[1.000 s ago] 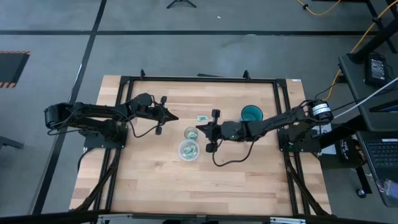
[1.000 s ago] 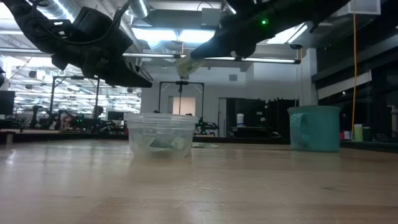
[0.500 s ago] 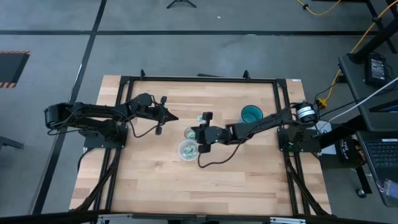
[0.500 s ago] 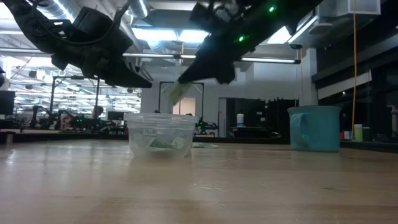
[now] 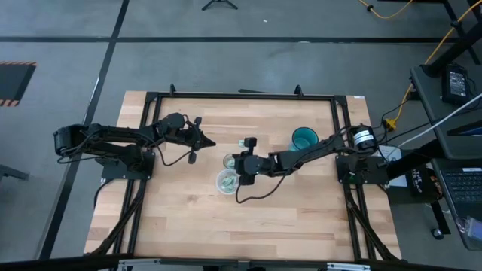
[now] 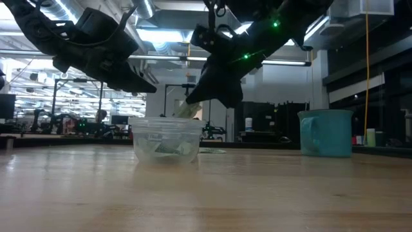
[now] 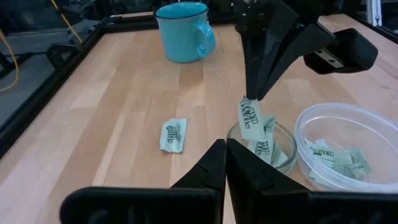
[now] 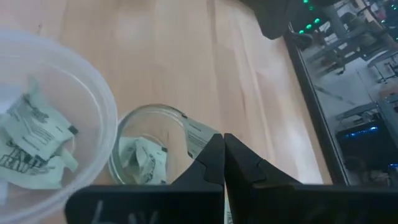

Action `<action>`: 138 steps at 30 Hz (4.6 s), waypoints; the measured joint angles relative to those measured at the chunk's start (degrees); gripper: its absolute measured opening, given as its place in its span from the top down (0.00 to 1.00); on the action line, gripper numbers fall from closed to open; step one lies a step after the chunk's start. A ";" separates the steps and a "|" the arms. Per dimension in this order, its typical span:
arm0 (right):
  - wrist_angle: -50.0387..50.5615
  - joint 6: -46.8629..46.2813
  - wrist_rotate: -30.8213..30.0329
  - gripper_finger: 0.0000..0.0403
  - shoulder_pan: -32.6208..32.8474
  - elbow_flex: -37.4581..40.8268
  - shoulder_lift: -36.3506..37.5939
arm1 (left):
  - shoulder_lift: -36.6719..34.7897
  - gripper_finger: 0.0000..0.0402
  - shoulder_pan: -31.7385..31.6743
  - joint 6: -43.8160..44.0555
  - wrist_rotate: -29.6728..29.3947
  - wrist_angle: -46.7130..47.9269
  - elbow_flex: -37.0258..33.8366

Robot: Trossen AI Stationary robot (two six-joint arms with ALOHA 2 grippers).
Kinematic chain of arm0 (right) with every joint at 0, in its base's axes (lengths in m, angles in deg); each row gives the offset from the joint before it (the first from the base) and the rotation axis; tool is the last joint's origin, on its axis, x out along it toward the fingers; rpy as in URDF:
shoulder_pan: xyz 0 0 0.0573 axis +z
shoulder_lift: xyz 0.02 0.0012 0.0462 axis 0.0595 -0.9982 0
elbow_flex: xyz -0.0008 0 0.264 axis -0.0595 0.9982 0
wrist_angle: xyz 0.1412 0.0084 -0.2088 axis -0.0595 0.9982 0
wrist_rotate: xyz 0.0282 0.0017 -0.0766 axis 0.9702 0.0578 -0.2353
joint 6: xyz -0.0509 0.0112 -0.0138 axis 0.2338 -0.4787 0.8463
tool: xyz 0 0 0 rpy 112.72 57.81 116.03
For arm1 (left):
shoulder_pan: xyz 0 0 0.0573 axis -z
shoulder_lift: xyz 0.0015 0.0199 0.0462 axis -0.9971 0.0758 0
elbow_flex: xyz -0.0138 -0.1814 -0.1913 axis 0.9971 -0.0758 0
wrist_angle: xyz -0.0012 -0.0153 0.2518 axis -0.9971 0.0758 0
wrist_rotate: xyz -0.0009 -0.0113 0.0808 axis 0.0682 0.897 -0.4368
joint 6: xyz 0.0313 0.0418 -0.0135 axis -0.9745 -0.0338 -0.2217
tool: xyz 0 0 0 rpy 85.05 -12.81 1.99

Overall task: Pick and place items into bin
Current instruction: Put the transparent stevia packet into the transparent glass bin, then put the transparent stevia packet into the transparent bin

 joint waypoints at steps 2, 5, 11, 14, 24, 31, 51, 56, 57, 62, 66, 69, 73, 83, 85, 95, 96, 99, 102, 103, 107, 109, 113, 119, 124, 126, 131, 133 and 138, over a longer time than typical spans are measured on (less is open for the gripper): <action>-0.07 -0.88 0.66 1.00 0.00 0.00 -0.14 | 0.00 0.98 -0.01 0.05 0.00 0.00 0.00; -0.16 -1.32 1.07 1.00 0.00 -0.02 -1.16 | 0.00 0.98 0.00 0.01 0.00 0.24 0.00; -0.46 -2.42 2.05 1.00 -0.02 0.01 -3.24 | 0.00 0.98 -0.01 0.01 0.00 0.24 0.00; -0.84 -2.61 2.08 1.00 -0.05 0.02 -3.65 | 0.00 0.98 0.00 0.01 0.00 0.24 0.00; -0.79 -5.73 2.21 0.95 -1.00 0.02 -3.65 | 0.00 0.98 -0.02 0.03 0.00 0.24 0.00; -1.17 -5.78 7.40 0.85 -1.66 0.02 -3.65 | 0.00 0.98 -0.01 0.03 0.00 0.24 0.00; -5.21 -1.90 17.16 0.69 -2.84 0.04 -1.71 | 0.00 0.98 0.00 0.07 0.00 0.26 0.00; -2.80 1.96 12.18 0.69 -2.87 0.04 2.56 | 0.00 0.98 0.00 0.07 0.00 0.81 0.00; -1.71 2.59 11.61 0.69 -3.09 0.04 3.59 | 0.00 0.99 -0.01 0.08 0.00 0.91 0.00; 3.74 2.55 11.55 0.75 -4.43 1.37 8.69 | 0.00 0.99 -0.02 0.69 0.00 0.79 0.00; -3.05 0.47 13.53 0.86 -6.18 9.51 13.69 | 0.00 0.98 -0.02 0.49 0.00 0.66 0.00; -11.94 0.42 14.52 0.96 -7.12 17.04 17.70 | 0.00 0.98 -0.02 0.49 0.00 0.56 0.00; -25.42 0.43 14.69 0.97 -7.63 25.84 22.43 | 0.00 0.98 -0.02 0.50 -0.02 -0.14 0.00; -39.64 0.04 14.73 0.99 -7.63 37.25 24.77 | 0.00 0.81 0.23 -3.84 -1.58 -2.10 0.02; -41.31 -0.83 15.57 0.99 -7.63 38.41 24.79 | 0.00 0.75 0.86 -6.02 -2.80 -2.10 0.02; -42.36 -4.30 29.66 0.99 -11.80 41.17 24.76 | 0.00 0.50 2.19 1.01 -14.32 -2.04 0.24; -42.20 -4.29 29.70 0.99 -12.49 41.30 24.76 | 0.00 0.50 2.19 2.56 -14.38 -1.45 0.66; -42.38 -4.34 29.68 1.00 -14.39 41.94 24.76 | 0.00 0.50 2.33 3.80 -13.25 1.49 3.14; -42.24 -5.63 29.70 0.99 -15.73 42.21 24.76 | 0.62 0.50 2.89 2.02 -13.25 6.33 7.31; -42.24 -5.86 29.78 0.99 -16.02 42.21 24.76 | 1.11 0.50 3.03 1.03 -13.29 8.24 8.75; -42.36 -5.62 32.22 0.99 -16.86 42.20 24.76 | 4.88 0.50 2.61 -3.00 -13.33 15.49 14.67; -42.39 -5.73 32.39 0.99 -17.25 42.18 24.76 | 7.45 0.50 2.10 -4.62 -13.27 18.98 17.51; -41.81 -7.96 32.52 0.99 -17.43 42.14 24.76 | 13.41 0.50 0.73 -7.78 -12.74 24.82 23.62; -41.17 -7.12 32.69 0.99 -17.42 42.14 24.75 | 21.97 0.50 -1.06 -11.73 -10.80 29.02 31.62; -41.78 -3.88 32.56 0.99 -17.42 42.14 24.76 | 28.25 0.50 -1.62 -13.09 -8.03 34.73 37.89; -41.50 -2.74 32.55 0.99 -17.42 42.14 24.74 | 30.99 0.50 -1.62 -14.14 -7.98 38.44 41.32; -41.90 -1.54 32.54 0.99 -17.87 42.12 24.74 | 37.89 0.50 -1.57 -17.00 -8.07 45.00 48.73; -42.17 -1.36 32.52 0.99 -18.21 42.10 24.74 | 40.12 0.50 -1.57 -17.93 -8.07 45.68 50.54; -42.21 -1.41 32.52 0.99 -18.53 42.10 24.74 | 44.13 0.50 -1.57 -19.69 -8.02 45.80 52.34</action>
